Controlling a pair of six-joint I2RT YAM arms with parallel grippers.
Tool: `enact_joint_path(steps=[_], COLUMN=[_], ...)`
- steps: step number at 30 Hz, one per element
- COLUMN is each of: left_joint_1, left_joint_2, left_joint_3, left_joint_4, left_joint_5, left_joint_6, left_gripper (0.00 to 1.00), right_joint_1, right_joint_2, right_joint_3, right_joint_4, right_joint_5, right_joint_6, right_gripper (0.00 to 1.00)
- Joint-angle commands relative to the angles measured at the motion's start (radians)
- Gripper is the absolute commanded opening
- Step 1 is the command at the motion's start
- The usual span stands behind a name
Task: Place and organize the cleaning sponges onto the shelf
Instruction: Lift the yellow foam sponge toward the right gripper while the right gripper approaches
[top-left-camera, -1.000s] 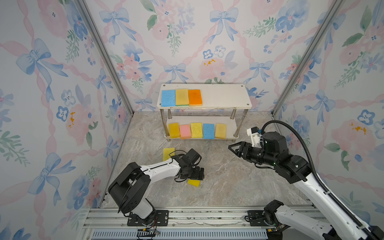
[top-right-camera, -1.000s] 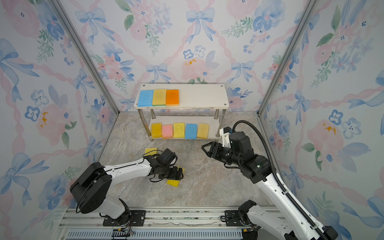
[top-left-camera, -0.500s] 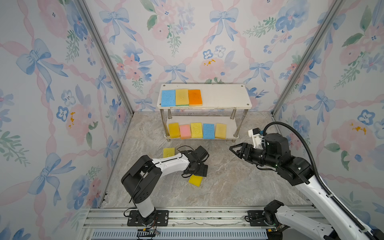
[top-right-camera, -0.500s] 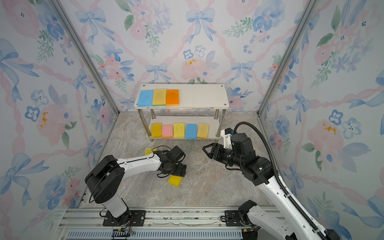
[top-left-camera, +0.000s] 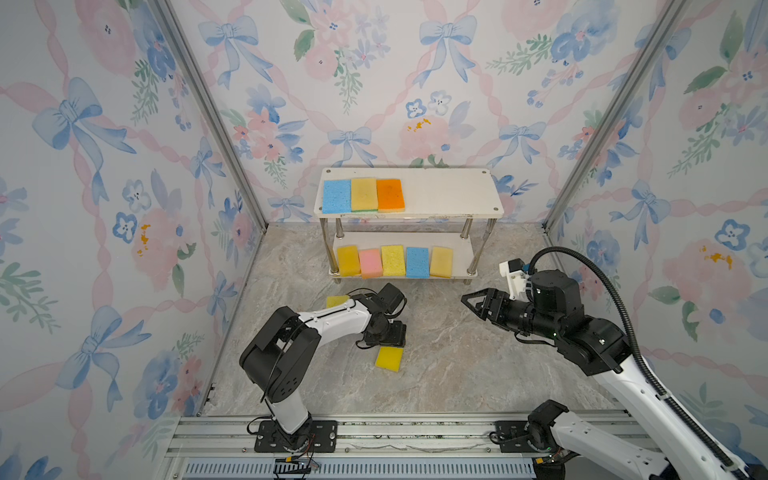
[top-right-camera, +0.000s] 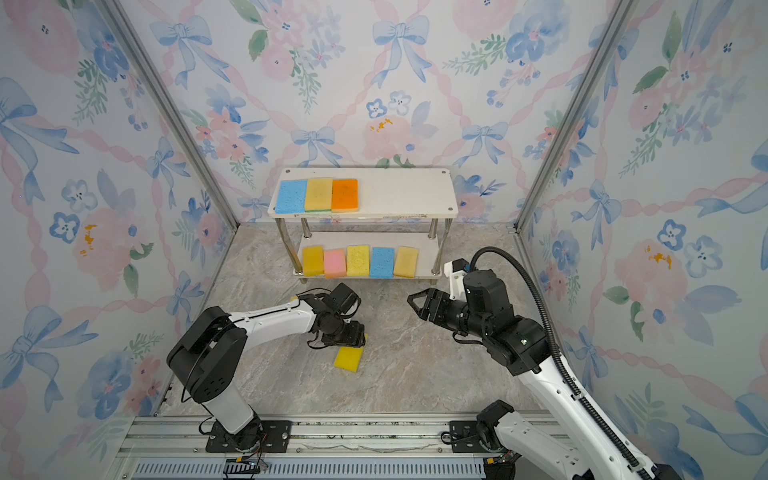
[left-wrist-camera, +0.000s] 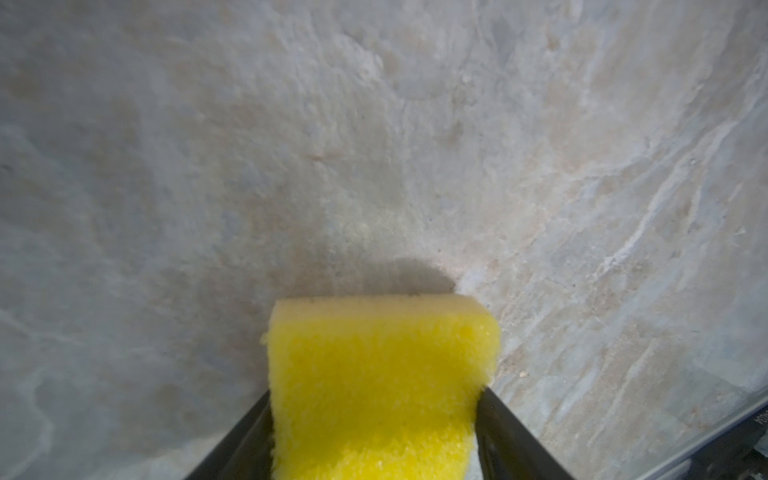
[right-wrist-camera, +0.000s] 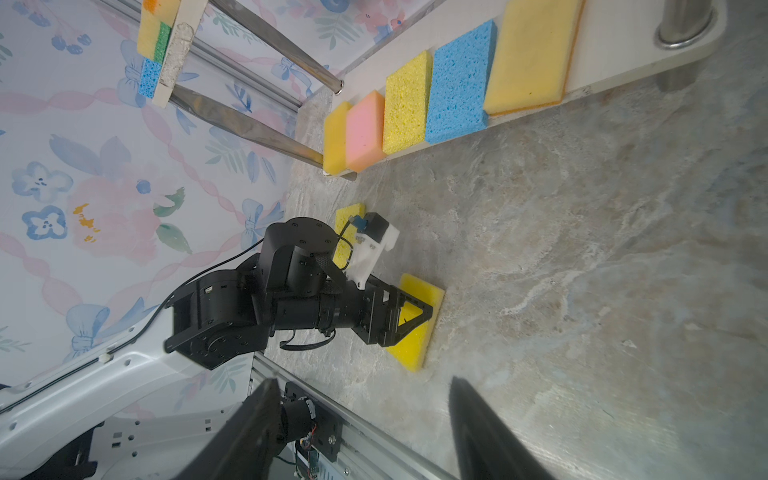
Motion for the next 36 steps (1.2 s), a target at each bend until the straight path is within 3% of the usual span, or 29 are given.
enact_joint_path(steps=[1,11,14,18,22,25,36], left_joint_1=[0.017,0.068,0.076,0.081,0.113,0.129,0.133], left_joint_2=[0.006,-0.032,-0.044,-0.057,-0.077,-0.079,-0.042], left_joint_3=[-0.046,-0.061,-0.059,-0.068,-0.103,-0.137,-0.179], left_joint_4=[-0.031,-0.016,-0.003,-0.002,0.017,0.040,0.156], left_joint_5=[0.055,0.130,0.162,0.168,0.191,0.207,0.258], left_joint_6=[0.022,0.010,-0.008,-0.007,0.001,0.005,-0.025], left_gripper=[0.66,0.55,0.86,0.92,0.83,0.68,0.42], right_joint_1=[0.010,0.018,0.044,0.071,0.096,0.107,0.126], right_joint_2=[0.010,0.034,0.051,0.077,0.108,0.125,0.152], right_joint_3=[-0.007,-0.017,-0.028,-0.028,-0.023,-0.014,0.012], right_joint_4=[-0.012,-0.017,-0.004,0.010,0.018,0.017,-0.004], right_joint_5=[0.010,-0.009,-0.006,0.004,0.001,0.007,0.024], right_joint_6=[0.000,0.015,0.024,0.027,0.026,0.021,0.012], right_gripper=[0.67,0.68,0.68,0.68,0.68,0.68,0.68])
